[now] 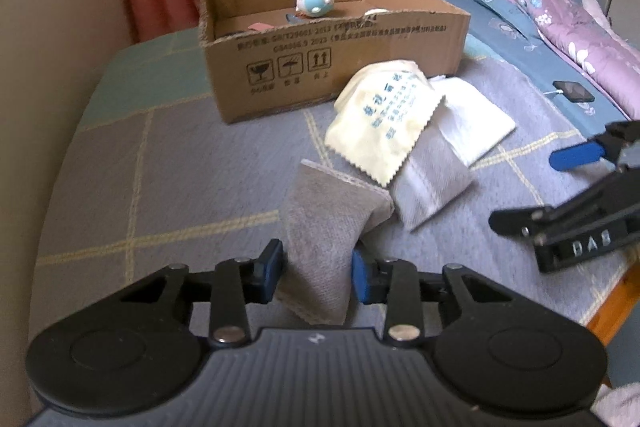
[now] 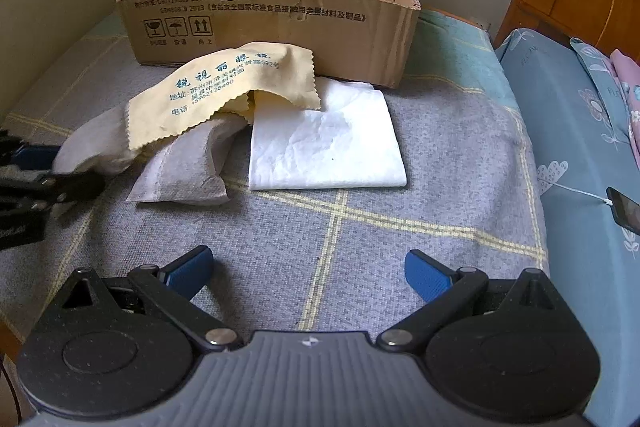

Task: Organize soft objects
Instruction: 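Move the left tool to a grey fabric sachet and close on it, then close the right tool on the second grey sachet beside the lens cloth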

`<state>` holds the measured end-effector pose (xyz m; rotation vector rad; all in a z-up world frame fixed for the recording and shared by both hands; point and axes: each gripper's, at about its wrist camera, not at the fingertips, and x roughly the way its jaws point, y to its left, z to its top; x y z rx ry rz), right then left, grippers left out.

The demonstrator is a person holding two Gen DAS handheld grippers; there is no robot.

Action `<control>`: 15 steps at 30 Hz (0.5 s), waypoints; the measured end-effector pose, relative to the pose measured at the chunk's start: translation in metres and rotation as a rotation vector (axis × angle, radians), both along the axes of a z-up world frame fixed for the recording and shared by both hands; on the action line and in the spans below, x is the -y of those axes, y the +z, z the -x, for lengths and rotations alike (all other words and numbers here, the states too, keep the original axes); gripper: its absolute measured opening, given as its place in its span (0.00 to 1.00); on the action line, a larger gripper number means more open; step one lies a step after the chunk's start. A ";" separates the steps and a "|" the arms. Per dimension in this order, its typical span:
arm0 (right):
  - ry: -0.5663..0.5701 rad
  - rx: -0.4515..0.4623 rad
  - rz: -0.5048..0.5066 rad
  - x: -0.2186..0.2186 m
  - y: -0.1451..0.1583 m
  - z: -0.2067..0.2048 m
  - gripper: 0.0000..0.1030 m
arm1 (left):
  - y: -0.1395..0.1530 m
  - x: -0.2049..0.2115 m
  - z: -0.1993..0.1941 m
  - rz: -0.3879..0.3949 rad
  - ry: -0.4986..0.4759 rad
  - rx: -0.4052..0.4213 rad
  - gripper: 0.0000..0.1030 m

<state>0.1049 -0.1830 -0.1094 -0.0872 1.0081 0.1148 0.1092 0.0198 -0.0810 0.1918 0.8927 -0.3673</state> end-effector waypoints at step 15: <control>0.022 0.002 -0.013 -0.003 0.000 0.001 1.00 | -0.005 0.006 -0.013 0.023 -0.040 0.013 0.46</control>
